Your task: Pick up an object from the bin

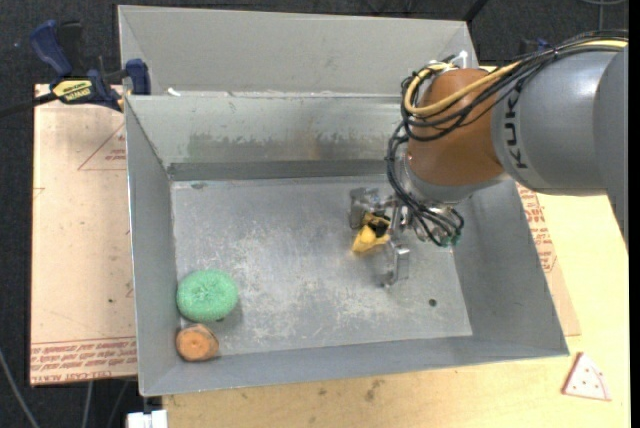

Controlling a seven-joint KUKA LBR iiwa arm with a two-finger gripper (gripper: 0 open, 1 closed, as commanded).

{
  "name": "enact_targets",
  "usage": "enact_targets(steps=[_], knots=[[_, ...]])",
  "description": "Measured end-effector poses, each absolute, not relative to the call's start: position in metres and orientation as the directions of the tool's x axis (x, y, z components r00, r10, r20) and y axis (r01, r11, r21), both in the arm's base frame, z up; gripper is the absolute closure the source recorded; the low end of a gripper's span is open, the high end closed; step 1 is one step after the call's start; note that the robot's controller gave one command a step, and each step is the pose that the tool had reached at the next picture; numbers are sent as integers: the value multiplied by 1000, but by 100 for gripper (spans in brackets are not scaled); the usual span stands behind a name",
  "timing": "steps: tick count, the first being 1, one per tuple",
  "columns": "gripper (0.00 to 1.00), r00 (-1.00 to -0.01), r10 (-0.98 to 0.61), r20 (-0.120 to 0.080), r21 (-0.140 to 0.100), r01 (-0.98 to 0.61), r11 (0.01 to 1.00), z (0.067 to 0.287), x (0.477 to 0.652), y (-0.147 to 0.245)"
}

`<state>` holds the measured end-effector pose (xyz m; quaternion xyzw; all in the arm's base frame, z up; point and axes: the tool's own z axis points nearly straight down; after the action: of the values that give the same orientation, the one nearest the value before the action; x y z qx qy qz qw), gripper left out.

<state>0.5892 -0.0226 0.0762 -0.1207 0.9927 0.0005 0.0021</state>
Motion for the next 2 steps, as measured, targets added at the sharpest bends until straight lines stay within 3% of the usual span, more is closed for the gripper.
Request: enact_targets(steps=[2], knots=[[0, -962, -274, -3, 0, -274, 962, 102, 597, -35]])
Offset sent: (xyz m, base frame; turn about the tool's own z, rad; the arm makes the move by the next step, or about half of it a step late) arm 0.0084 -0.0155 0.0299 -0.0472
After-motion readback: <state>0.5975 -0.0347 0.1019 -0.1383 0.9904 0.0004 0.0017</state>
